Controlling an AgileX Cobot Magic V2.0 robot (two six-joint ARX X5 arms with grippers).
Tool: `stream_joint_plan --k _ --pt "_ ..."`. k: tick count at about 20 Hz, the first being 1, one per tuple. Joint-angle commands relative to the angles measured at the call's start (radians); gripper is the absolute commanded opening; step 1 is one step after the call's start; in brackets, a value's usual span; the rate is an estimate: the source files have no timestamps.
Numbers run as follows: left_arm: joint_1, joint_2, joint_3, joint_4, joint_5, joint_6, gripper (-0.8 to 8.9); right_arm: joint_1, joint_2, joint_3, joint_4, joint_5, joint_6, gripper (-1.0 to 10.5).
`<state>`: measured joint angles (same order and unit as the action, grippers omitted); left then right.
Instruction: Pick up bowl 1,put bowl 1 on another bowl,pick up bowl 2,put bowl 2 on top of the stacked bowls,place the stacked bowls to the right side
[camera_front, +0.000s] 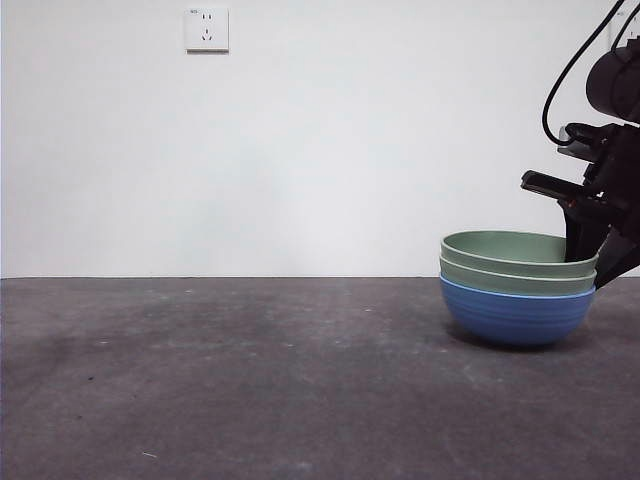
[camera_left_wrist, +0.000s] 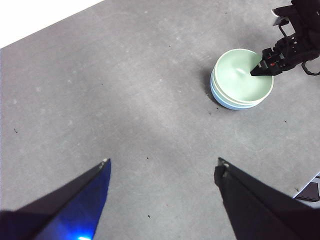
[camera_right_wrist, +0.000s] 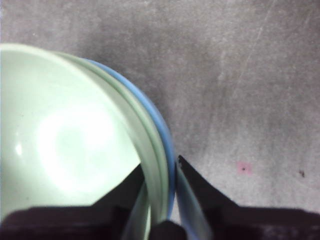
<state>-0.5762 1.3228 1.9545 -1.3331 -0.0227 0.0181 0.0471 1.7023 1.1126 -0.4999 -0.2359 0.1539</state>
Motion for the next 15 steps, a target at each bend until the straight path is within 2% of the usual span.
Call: stream_joint_plan --k 1,3,6,11,15 --pt "0.0 0.0 -0.002 -0.01 0.003 0.002 3.55 0.005 0.026 -0.01 -0.012 -0.002 -0.021 2.4" --pt "0.0 0.0 -0.002 -0.01 0.003 0.002 3.55 0.005 0.026 -0.01 -0.011 -0.003 -0.021 2.6" --pt "0.0 0.0 -0.002 -0.01 0.003 0.002 3.55 0.005 0.023 -0.01 -0.005 -0.054 -0.021 2.6" --pt "0.0 0.0 -0.002 -0.01 0.003 0.006 3.54 0.005 -0.07 -0.01 -0.028 -0.046 -0.024 2.6" --pt "0.0 0.0 -0.002 -0.01 0.004 0.011 3.54 -0.003 -0.239 -0.01 -0.136 0.001 -0.027 2.6"
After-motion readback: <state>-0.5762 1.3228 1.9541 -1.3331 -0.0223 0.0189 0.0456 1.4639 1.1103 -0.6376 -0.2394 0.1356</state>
